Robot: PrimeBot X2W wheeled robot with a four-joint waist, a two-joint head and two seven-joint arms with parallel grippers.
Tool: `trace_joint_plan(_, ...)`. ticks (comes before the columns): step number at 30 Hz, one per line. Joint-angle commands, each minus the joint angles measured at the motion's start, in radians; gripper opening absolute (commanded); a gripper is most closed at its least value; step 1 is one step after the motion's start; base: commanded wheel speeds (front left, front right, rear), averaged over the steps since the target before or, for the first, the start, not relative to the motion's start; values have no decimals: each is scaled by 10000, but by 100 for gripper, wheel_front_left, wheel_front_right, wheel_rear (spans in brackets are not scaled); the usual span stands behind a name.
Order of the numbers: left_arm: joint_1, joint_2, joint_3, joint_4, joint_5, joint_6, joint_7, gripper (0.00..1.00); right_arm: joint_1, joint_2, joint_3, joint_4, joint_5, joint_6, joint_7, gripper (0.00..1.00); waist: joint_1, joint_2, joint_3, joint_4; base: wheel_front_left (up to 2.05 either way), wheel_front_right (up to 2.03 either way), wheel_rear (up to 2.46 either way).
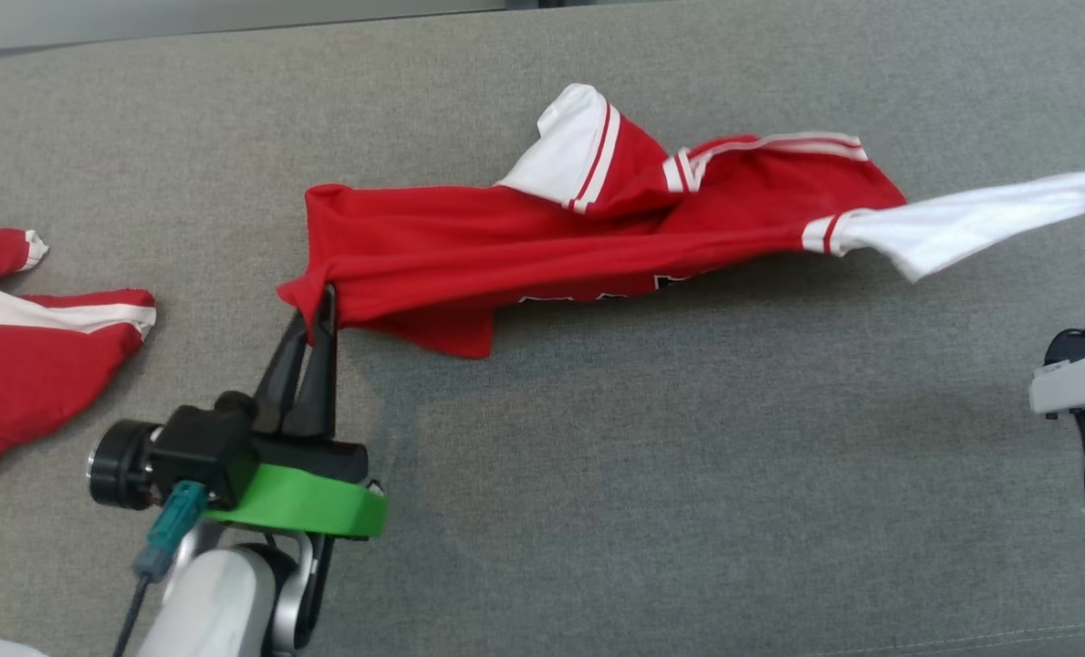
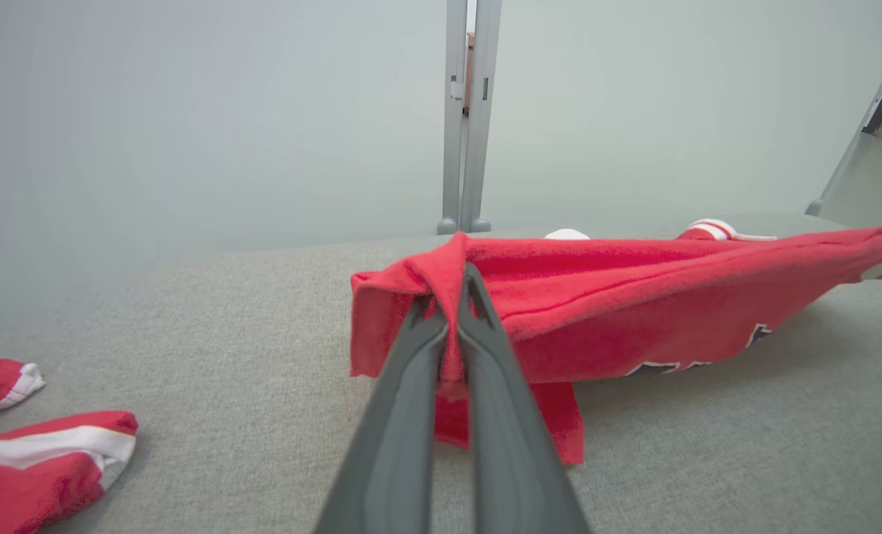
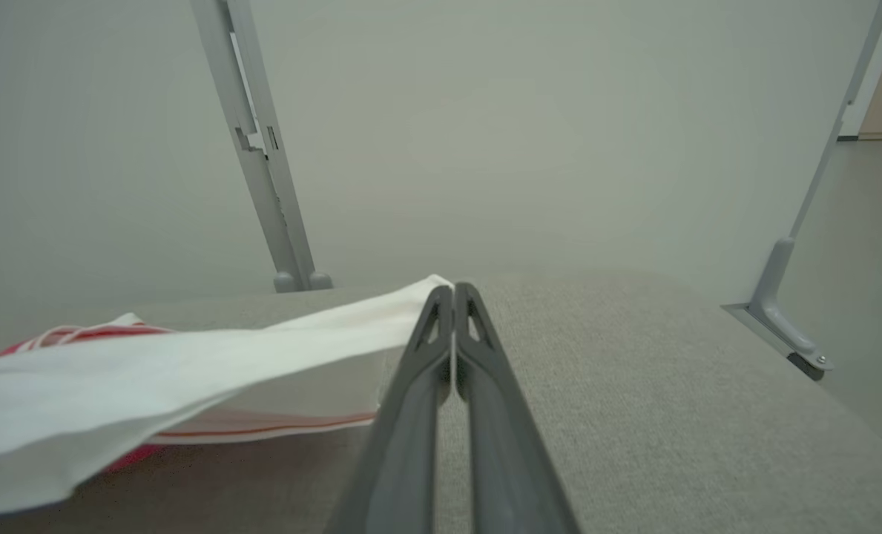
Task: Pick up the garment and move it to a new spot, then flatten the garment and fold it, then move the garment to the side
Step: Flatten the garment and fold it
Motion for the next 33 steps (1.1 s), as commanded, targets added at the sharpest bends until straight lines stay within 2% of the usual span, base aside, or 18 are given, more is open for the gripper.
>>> trace_joint_plan(1, -59, 222, 128, -494, 156, 98, 83, 0, 290, 44, -180, -692, -221, -17, -36, 0, 0, 0, -412, -102, 0, 0, 0)
trace_joint_plan(9, -1016, 1042, 908, -3346, 732, 547, 631, 0, 129, -270, -1283, -4925, -1100, -17, 596, 0, 0, 0, -1319, -189, 0, 0, 0)
trace_joint_plan(13, -1803, 1454, 1236, -4397, 918, 517, 1127, 0, -493, -864, -2020, -6337, -1128, -19, 1192, 0, 0, 0, -1635, -178, 0, 0, 0)
trace_joint_plan(18, -3060, 1865, 1389, -5060, 738, 121, 1824, 0, -1578, -1681, -2485, -7206, -804, -19, 2065, 0, 0, 0, -1688, -185, 0, 0, 0)
trace_joint_plan(21, -3658, 1959, 1315, -5189, 697, -34, 2214, 0, -2144, -2081, -2383, -7104, -537, -17, 2473, 0, 0, 0, -1559, -197, 0, 0, 0)
trace_joint_plan(25, -4427, 1790, 1073, -4711, 382, -282, 2590, 0, -2857, -2475, -1858, -6432, -149, -17, 2762, 0, 0, 0, -1185, -178, 0, 0, 0)
trace_joint_plan(29, -5336, 1361, 823, -3154, -180, -546, 2585, 0, -3765, -2691, -1066, -5073, 218, -17, 2691, 0, 0, 0, -654, -106, 0, 0, 0)
trace_joint_plan(33, -6708, 811, 764, -619, -610, -852, 2044, 0, -5211, -2640, -140, -3247, 433, -17, 2197, 0, 0, 0, -228, -46, 0, 0, 0)
